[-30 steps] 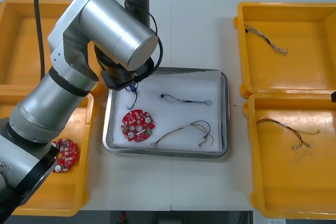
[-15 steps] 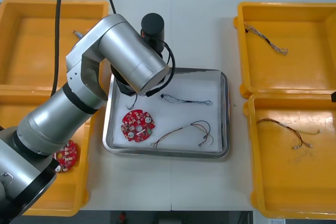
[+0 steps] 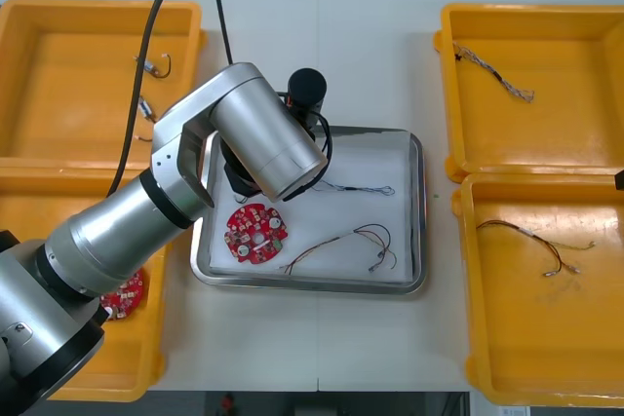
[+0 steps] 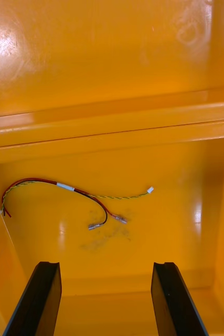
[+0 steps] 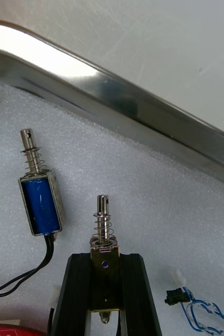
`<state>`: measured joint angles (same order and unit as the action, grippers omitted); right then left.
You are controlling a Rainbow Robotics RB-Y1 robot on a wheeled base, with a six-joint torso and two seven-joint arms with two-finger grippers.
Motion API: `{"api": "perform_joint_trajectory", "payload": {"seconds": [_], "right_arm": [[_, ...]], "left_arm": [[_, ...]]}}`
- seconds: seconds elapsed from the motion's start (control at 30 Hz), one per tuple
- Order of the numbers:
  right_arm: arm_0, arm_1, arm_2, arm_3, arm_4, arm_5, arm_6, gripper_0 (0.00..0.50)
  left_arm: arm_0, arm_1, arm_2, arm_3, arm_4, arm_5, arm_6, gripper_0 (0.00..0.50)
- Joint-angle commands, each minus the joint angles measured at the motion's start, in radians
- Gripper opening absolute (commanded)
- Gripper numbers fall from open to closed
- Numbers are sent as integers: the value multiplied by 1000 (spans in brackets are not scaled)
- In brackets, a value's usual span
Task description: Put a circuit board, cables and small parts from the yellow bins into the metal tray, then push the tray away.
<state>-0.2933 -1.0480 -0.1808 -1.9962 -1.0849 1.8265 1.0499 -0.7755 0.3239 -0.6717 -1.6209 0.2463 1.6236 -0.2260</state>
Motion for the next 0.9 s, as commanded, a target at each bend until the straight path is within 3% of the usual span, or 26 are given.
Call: {"api": "perform_joint_trajectory", "payload": {"seconds": [0.03,0.23,0.57,0.9], "right_arm": [[11,2,-31,-23,5,5,-24,500],[11,2,-31,-23,5,5,-24,500],[11,2,-31,-23,5,5,-24,500],[11,2,-31,-23,5,5,-24,500]], "left_arm": [[4,-22,-26,-7,-10,-14,67,0],[4,-22,-40,-7,-10,-25,76,24],[4,-22,-43,-11,-18,-27,77,285],[2,21,-26,-116,5,-8,90,387]]}}
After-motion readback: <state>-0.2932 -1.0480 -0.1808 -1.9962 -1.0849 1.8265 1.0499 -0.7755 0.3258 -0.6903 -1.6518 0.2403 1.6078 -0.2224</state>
